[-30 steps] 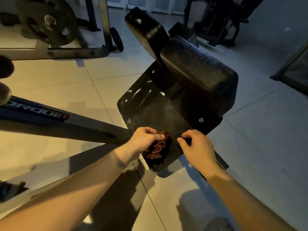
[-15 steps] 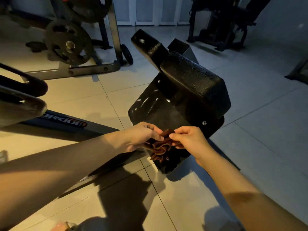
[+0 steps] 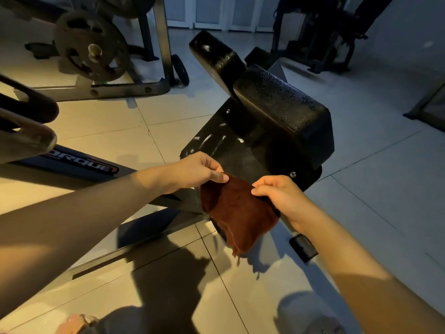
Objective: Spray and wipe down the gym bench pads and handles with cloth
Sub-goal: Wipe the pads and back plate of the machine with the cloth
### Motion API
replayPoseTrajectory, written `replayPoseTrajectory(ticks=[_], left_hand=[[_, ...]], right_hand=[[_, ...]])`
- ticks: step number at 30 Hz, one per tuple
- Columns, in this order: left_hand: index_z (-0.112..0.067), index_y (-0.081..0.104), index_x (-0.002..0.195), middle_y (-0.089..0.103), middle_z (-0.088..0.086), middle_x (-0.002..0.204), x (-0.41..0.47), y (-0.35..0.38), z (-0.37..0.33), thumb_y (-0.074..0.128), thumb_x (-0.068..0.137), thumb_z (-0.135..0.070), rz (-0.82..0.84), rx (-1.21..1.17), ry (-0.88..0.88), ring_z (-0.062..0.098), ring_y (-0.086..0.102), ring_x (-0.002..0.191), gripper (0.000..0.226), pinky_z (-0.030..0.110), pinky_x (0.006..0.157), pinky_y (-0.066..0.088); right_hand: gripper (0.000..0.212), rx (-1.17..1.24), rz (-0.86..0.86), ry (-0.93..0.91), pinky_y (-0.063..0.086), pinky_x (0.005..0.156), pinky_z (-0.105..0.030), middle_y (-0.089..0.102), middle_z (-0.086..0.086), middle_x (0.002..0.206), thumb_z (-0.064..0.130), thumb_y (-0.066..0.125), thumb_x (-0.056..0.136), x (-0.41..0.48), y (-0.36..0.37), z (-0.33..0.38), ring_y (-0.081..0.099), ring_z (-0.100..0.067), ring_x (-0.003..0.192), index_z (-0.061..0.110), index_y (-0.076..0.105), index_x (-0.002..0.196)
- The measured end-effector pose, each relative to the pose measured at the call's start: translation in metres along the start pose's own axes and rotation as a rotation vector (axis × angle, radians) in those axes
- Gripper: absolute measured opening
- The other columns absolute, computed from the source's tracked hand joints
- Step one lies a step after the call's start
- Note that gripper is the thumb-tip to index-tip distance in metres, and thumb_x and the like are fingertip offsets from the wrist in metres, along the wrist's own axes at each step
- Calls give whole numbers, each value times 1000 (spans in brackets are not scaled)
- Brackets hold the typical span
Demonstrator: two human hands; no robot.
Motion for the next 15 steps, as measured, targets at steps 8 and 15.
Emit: replayPoseTrajectory(ticks=[8,15], left_hand=[[-13,77,101,77,7,103,11,-1,1,73,92,-30,125,-56,22,23,73,101,20,41,95,59],[-13,71,118,73,15,117,22,3,50,75,88,-43,-73,-471,-114,32,70,110,42,41,93,57]], right_hand=[[23,-51,205,-49,53,64,-20,71,-3,74,23,67,97,-4,17,15,68,-10,70,6,72,82],[22,56,95,-100,56,71,-26,74,-7,80,18,62,100,2,7,16,71,-18,78,12,74,82]])
Point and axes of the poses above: each hand's wrist, its own x-axis towards the middle knuckle, its own y-axis out of the palm, z = x × y, the point moved 8 cm from there along x, towards the middle knuckle
